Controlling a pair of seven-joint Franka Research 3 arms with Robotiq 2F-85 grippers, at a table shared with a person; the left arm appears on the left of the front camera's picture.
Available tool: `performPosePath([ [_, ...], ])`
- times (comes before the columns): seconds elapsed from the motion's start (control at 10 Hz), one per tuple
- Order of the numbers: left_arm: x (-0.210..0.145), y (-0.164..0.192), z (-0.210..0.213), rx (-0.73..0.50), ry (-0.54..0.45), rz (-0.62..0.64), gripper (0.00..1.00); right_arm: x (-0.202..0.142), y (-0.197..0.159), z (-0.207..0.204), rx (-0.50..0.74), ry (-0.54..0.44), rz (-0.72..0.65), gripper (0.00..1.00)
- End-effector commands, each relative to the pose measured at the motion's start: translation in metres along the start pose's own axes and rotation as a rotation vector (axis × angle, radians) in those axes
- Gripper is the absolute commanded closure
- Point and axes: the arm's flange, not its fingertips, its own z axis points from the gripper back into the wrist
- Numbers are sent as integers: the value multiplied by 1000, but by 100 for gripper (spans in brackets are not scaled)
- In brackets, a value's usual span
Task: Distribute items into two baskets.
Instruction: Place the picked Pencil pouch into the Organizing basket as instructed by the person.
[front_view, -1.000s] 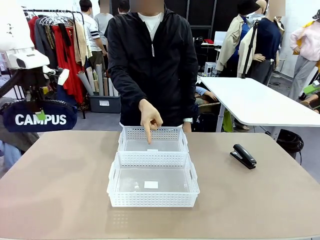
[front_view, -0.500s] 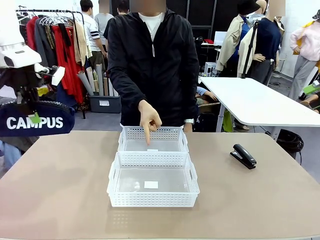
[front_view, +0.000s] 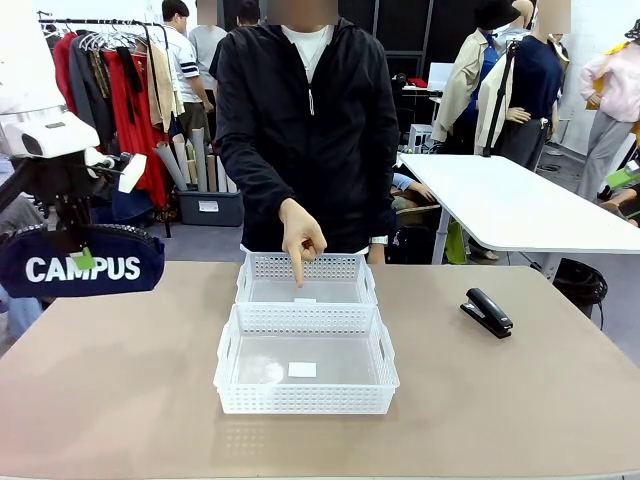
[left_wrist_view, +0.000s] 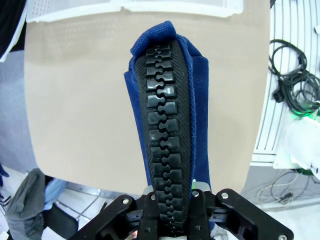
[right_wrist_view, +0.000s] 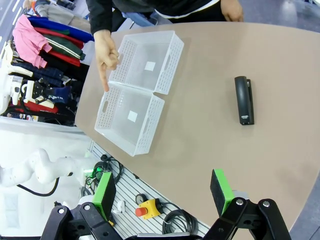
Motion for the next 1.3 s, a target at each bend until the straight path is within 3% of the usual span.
performPosePath([
  [0.0, -1, -19, 2, 1, -44, 38, 100, 3, 2, 1, -3, -3, 5, 0],
  [0.6, 54, -38, -7, -20, -17, -5, 100, 3, 2, 1, -3, -3, 5, 0],
  [1.2, 116, -56, -19, -32, -89, -23, 100, 3, 2, 1, -3, -3, 5, 0],
])
